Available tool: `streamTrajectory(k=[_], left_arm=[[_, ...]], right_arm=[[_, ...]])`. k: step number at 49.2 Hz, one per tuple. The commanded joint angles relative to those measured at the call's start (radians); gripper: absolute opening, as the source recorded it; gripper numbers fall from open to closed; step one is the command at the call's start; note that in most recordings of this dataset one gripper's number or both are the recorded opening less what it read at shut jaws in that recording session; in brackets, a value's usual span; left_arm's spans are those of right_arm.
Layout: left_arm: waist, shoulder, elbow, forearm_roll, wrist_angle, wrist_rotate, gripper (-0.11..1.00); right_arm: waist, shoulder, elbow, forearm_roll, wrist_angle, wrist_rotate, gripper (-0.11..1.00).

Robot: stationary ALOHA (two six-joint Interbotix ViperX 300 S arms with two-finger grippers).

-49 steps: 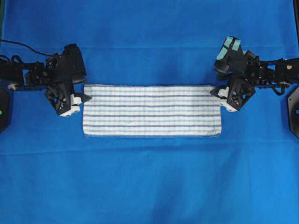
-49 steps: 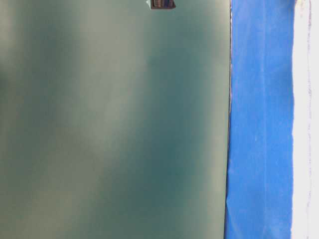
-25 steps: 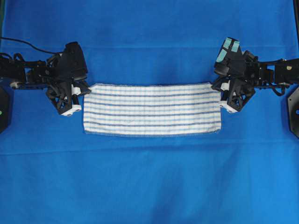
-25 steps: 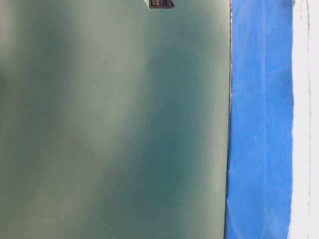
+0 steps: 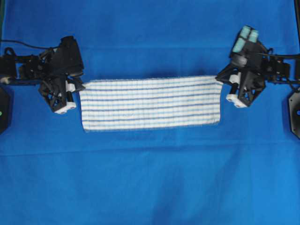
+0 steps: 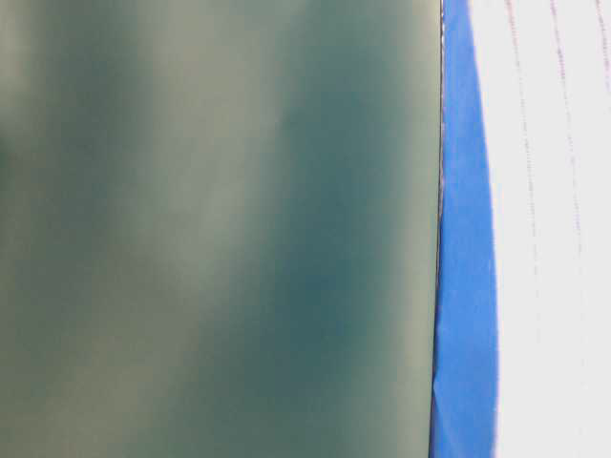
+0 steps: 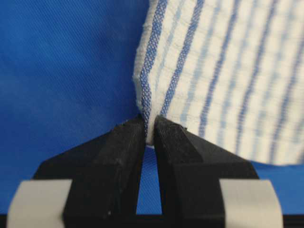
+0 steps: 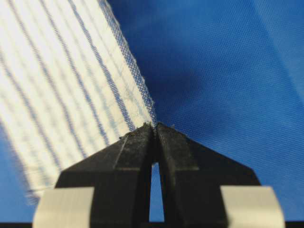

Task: Fold the blue towel.
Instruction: 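Lift the strip and rotate it vertical, right gripper moving to the top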

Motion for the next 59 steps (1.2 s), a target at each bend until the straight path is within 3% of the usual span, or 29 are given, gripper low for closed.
streamTrajectory(k=[1, 17, 34, 48, 59], left_arm=[[-0.020, -0.084, -0.025, 0.002, 0.021, -0.005, 0.04], [-0.127, -0.256, -0.041, 0.002, 0.031, -0.026, 0.04], [-0.164, -0.249, -0.058, 0.000, 0.014, -0.040, 0.04], [-0.273, -0.124, -0.135, 0.002, -0.106, -0.083, 0.04], [-0.337, 0.044, -0.296, 0.000, -0.135, -0.083, 0.04]], right_arm=[[0.012, -0.066, -0.017, 0.002, 0.020, 0.000, 0.03], [0.072, -0.229, -0.025, 0.018, 0.067, 0.006, 0.03], [0.069, -0.232, -0.035, 0.015, 0.063, 0.005, 0.03], [-0.075, -0.146, -0.092, -0.011, 0.000, -0.011, 0.03], [-0.198, -0.041, -0.164, -0.051, -0.041, -0.014, 0.03]])
